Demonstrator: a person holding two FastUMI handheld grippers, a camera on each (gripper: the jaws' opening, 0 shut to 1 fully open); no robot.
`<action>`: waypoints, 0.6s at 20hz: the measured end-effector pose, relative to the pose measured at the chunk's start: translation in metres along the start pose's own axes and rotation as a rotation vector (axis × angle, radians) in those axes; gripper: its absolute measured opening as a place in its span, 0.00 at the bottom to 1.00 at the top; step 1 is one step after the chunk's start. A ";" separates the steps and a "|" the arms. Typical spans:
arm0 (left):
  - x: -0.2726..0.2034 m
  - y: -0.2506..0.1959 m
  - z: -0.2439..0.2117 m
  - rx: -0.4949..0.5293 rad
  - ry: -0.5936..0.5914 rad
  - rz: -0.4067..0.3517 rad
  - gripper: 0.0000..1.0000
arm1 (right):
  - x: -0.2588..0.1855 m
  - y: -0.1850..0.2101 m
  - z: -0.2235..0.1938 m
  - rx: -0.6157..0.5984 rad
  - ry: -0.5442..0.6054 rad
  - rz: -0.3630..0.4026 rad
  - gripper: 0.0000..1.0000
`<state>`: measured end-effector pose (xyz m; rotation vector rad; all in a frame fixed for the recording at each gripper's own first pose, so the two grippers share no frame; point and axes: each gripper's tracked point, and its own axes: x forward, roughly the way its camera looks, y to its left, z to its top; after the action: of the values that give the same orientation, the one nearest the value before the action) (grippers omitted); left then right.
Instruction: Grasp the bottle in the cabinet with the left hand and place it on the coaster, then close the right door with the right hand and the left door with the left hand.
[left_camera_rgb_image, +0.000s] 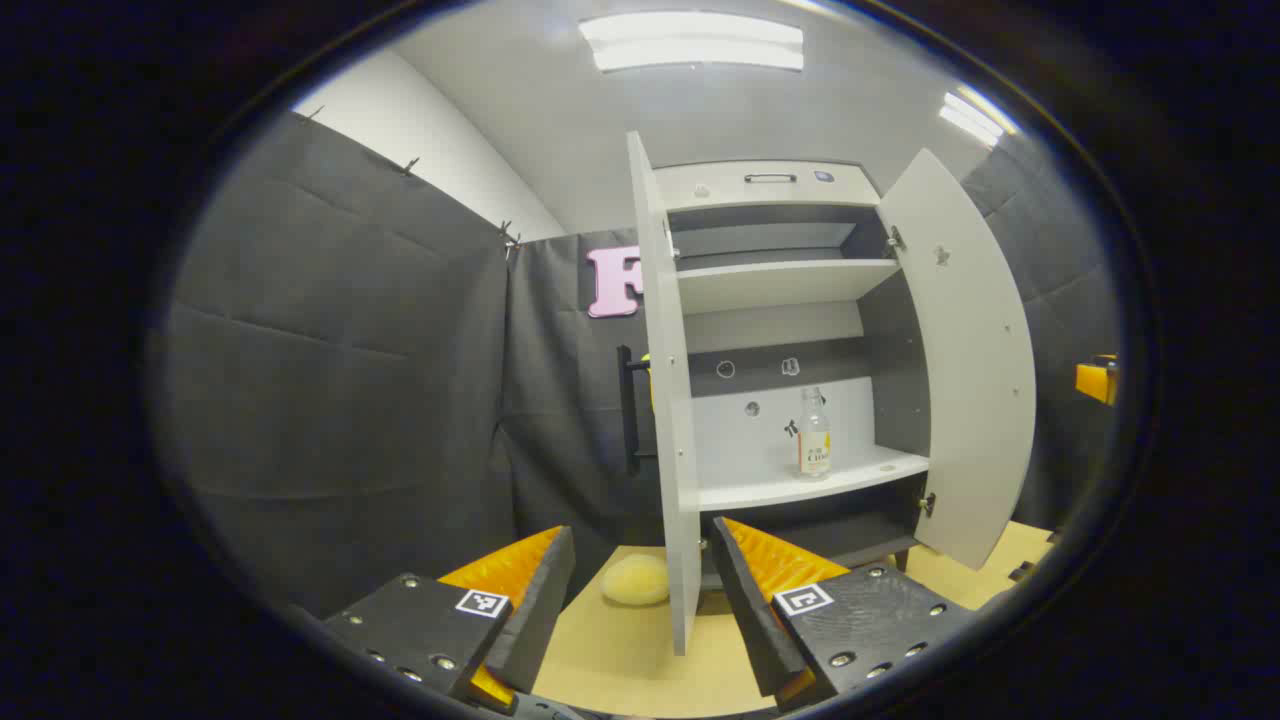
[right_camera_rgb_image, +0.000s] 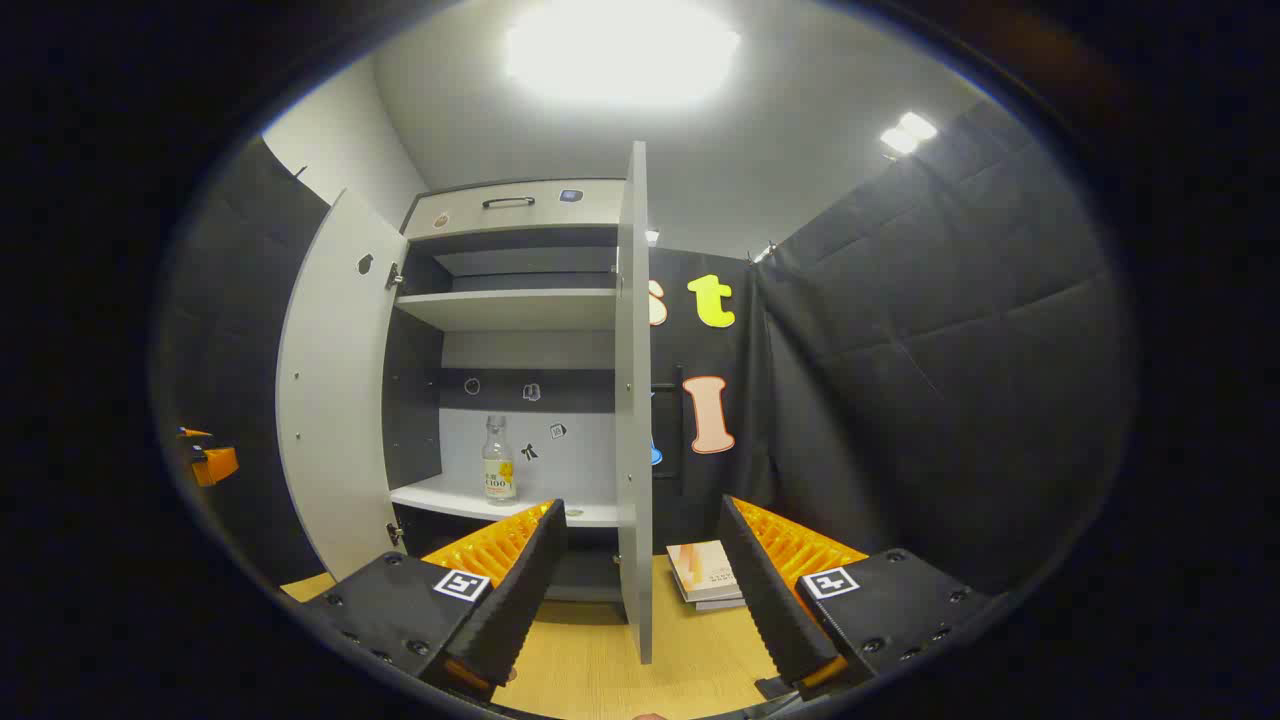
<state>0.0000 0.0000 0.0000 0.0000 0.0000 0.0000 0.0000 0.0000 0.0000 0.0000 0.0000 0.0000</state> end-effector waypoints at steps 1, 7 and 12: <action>0.000 -0.001 -0.001 -0.002 0.000 0.001 0.82 | 0.000 0.000 0.000 0.000 0.003 0.001 0.97; 0.002 -0.003 -0.001 -0.008 0.003 0.011 0.82 | 0.002 -0.003 -0.003 -0.003 0.008 0.000 0.97; 0.002 -0.011 -0.001 -0.001 0.004 0.009 0.82 | 0.006 -0.007 -0.004 -0.006 0.009 0.000 0.97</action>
<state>0.0020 -0.0107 -0.0014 -0.0015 0.0043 0.0093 0.0057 -0.0072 -0.0045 -0.0061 0.0086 0.0004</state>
